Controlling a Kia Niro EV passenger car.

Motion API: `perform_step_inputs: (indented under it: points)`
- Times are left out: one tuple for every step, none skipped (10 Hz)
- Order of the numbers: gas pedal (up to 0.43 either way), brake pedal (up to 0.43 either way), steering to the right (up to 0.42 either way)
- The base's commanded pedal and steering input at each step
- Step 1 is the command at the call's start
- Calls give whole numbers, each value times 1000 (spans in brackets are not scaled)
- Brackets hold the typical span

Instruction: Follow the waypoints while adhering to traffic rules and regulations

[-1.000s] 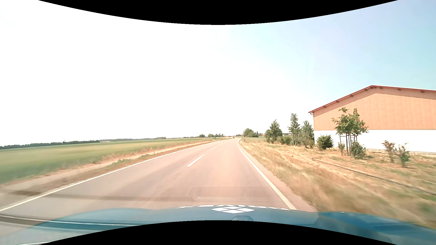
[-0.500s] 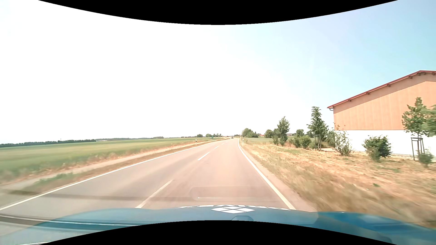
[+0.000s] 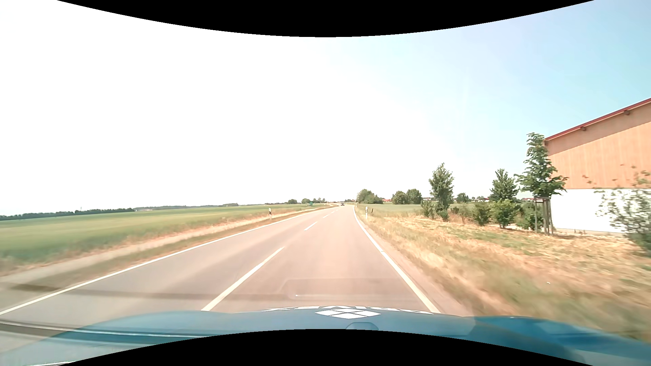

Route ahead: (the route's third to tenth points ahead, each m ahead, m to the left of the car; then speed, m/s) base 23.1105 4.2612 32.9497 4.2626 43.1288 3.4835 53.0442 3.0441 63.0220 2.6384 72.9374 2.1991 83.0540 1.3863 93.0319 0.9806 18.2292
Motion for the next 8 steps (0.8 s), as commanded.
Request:
perform_step_inputs:
  points:
    - [177, 0, 8]
    - [177, 0, 8]
    - [177, 0, 8]
    - [177, 0, 8]
    - [177, 0, 8]
    - [177, 0, 6]
    - [177, 0, 3]
    - [177, 0, 3]
